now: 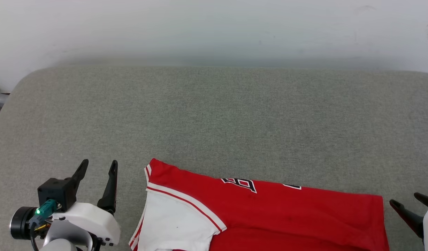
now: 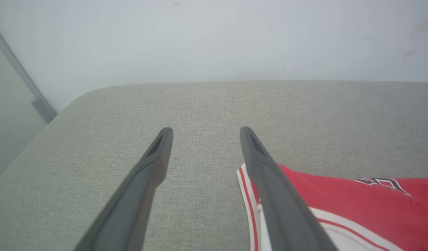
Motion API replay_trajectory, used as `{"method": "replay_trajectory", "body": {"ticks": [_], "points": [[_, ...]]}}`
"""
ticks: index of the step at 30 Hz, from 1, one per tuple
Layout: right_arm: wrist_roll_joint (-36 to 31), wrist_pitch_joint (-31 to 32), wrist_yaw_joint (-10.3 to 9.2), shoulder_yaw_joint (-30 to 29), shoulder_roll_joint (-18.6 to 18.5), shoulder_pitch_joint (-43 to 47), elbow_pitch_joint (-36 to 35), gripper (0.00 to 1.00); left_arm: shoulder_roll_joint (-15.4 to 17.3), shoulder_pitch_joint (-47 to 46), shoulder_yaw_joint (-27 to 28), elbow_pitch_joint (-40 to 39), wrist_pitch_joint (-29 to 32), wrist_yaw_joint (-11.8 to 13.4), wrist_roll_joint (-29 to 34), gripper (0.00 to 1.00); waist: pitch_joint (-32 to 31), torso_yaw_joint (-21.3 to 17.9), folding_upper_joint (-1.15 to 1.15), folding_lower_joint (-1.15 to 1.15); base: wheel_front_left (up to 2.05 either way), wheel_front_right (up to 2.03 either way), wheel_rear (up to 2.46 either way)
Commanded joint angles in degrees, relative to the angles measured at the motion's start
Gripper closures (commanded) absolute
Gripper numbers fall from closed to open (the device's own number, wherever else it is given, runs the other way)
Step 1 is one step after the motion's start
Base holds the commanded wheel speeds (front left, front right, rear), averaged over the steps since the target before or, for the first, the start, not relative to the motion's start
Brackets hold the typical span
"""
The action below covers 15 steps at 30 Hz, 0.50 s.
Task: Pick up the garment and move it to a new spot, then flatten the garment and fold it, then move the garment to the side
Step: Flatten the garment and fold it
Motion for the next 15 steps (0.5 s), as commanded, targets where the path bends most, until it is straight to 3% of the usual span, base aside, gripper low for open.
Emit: {"method": "replay_trajectory", "body": {"ticks": [1,8,15], "points": [[0.2,0.9,-0.05,-0.3,0.3,1.0,0.2,0.00,-0.9,0.7,0.8,-0.1,-0.5,0.5,0.9,0.00,0.3,0.5,0.00,0.00,0.00,0.00,0.00],[0.4,5.4,-0.05,-0.4,1.9,1.9,2.5,0.00,-6.5,2.7,7.7,-1.3,-1.0,2.8,9.9,0.00,1.5,2.5,0.00,0.00,0.00,0.00,0.00],[0.3,5.4,-0.06,1.3,3.8,0.6,6.0,0.00,-13.3,7.4,14.9,-2.6,-0.9,3.2,20.5,0.00,2.2,3.9,0.00,0.00,0.00,0.00,0.00]]}}
